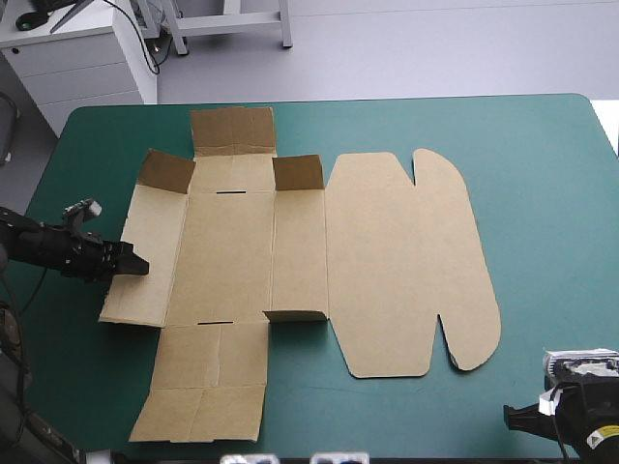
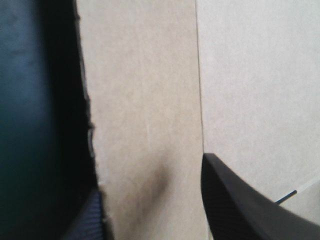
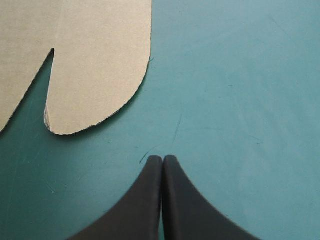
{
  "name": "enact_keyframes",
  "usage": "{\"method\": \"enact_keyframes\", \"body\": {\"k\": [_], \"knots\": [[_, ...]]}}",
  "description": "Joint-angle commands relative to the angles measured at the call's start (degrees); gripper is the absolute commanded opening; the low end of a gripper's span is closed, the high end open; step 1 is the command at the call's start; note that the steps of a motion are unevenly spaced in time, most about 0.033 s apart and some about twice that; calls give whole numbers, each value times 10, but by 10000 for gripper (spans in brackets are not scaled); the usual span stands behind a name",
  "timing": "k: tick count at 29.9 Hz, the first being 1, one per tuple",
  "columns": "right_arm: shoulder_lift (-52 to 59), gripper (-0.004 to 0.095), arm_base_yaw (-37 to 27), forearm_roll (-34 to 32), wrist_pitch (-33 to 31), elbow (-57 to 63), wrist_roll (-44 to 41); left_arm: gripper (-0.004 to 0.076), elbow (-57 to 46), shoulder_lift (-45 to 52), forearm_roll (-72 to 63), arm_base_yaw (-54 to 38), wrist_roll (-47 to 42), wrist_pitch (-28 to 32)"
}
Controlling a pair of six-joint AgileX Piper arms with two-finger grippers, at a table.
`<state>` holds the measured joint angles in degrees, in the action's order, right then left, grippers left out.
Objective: Fold the box
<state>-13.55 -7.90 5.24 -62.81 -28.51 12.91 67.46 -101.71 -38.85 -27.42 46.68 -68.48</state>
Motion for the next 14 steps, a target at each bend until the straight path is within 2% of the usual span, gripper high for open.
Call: {"method": "enact_keyframes", "body": {"k": [1,7,14], "knots": [[-10,-19,1,0,31,-15,1,372,0,25,-27,28,-7,-57],[-10,-19,1,0,31,-15,1,372,-2,25,-28,75,-7,-57],[-10,-19,1,0,30,-15,1,366,-2,25,-16,80,-5,-56]]}}
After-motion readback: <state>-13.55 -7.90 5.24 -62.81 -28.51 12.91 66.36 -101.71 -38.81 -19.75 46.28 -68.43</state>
